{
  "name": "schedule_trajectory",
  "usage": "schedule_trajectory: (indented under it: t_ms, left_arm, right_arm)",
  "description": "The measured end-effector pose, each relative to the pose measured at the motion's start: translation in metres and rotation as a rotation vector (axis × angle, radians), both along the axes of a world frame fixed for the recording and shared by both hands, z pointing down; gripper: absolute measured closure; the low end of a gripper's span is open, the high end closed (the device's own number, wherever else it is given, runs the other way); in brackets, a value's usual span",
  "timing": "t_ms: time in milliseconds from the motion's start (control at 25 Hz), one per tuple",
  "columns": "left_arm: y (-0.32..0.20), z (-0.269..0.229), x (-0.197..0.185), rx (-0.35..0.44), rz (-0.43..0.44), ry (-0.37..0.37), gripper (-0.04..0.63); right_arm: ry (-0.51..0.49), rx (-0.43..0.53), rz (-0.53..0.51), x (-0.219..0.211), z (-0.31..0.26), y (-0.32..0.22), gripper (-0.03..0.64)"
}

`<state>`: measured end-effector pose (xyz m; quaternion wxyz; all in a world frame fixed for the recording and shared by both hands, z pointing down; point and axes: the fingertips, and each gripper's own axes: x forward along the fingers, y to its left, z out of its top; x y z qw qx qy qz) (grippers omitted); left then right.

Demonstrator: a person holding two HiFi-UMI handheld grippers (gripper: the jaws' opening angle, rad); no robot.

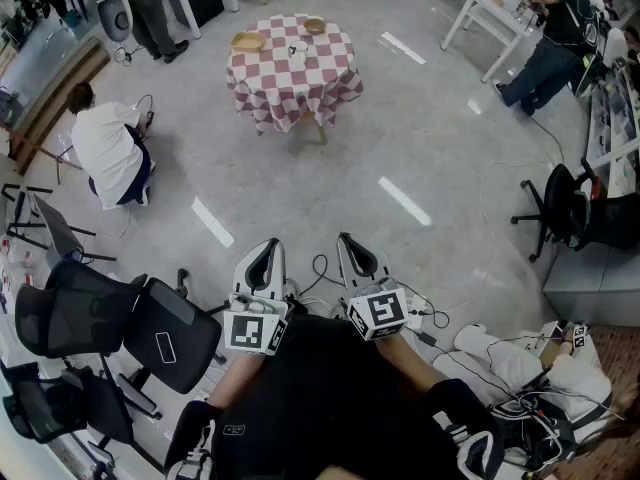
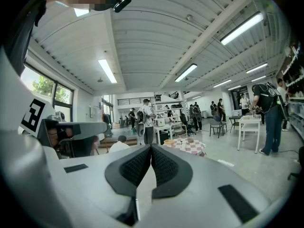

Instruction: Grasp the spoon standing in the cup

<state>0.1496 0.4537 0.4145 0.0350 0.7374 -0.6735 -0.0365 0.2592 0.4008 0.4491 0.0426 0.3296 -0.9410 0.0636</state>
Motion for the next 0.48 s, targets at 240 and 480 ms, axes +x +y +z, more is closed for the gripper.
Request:
schedule_trajectory:
  t_ms: [240, 480]
  left_arm:
    - [0.0007, -0.0025, -0.0028, 0.011, 0.001, 0.013, 0.588]
    - [-0.0002, -0.0018, -0.0082, 0.01, 0.007, 0.024, 0.588]
  right_arm:
    - [-0.008, -0.016, 0.0, -0.0026, 0.0039, 0.0019, 0.591]
    - [-0.012, -0.007, 0.008, -0.0082, 0.0025, 0.0024, 0.591]
